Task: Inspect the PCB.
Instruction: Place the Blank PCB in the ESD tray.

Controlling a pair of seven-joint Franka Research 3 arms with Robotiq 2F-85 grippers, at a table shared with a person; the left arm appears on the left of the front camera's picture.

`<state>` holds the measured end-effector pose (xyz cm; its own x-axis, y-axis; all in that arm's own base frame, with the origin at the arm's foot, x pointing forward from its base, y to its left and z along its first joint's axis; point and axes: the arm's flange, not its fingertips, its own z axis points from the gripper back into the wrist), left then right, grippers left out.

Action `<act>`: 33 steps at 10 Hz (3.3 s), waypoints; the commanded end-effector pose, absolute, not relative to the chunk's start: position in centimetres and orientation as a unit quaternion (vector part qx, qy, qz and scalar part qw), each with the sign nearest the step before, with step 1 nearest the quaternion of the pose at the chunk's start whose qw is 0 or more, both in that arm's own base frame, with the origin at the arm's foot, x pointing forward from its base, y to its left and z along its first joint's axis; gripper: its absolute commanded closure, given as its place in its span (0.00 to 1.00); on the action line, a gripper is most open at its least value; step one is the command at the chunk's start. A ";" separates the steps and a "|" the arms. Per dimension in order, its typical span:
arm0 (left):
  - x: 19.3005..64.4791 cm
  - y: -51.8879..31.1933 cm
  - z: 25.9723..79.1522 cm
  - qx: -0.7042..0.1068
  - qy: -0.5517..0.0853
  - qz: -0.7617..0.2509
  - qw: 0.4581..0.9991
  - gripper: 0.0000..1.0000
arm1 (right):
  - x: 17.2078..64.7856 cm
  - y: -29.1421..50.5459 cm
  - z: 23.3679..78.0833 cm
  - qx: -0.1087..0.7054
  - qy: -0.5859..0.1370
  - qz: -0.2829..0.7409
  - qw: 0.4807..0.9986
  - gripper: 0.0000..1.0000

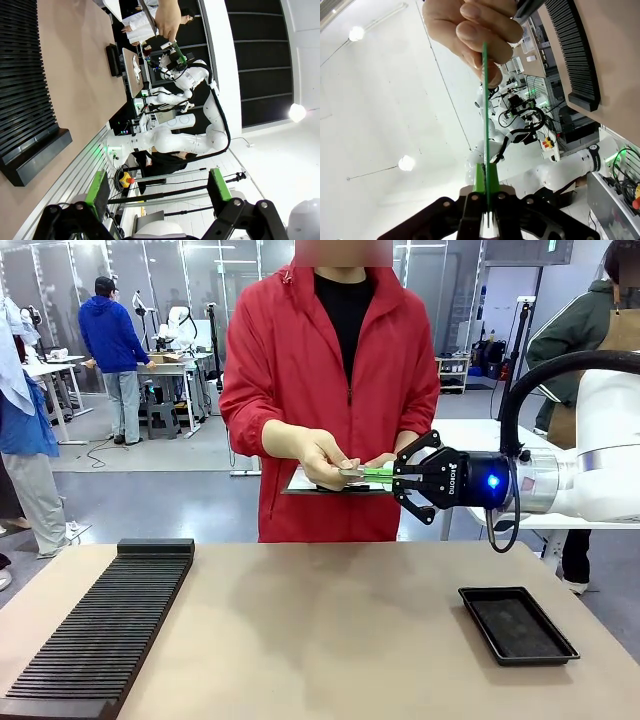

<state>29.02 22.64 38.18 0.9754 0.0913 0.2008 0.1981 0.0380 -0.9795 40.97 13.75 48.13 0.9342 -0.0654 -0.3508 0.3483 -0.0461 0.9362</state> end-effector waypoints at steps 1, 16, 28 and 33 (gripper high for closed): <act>28.8 22.7 38.3 -0.691 -0.101 -0.036 0.715 0.00 | 41.0 13.8 48.2 0.707 0.100 -0.151 0.683 1.00; 28.8 22.7 38.3 -0.691 -0.101 -0.036 0.715 0.00 | 41.0 13.8 48.2 0.707 0.100 -0.151 0.683 1.00; 28.8 22.7 38.3 -0.691 -0.101 -0.036 0.715 0.00 | 37.4 -1.3 47.1 0.486 -0.081 -0.026 0.870 0.97; 28.8 22.7 38.3 -0.691 -0.101 -0.036 0.715 0.00 | 39.1 -6.4 40.2 0.425 -0.118 0.001 0.897 0.97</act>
<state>29.01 22.66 38.17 0.9754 0.0919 0.2005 0.1978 0.0380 -0.9795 38.14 -6.72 41.42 0.9748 -0.1017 0.1984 -0.0914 0.6295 0.7716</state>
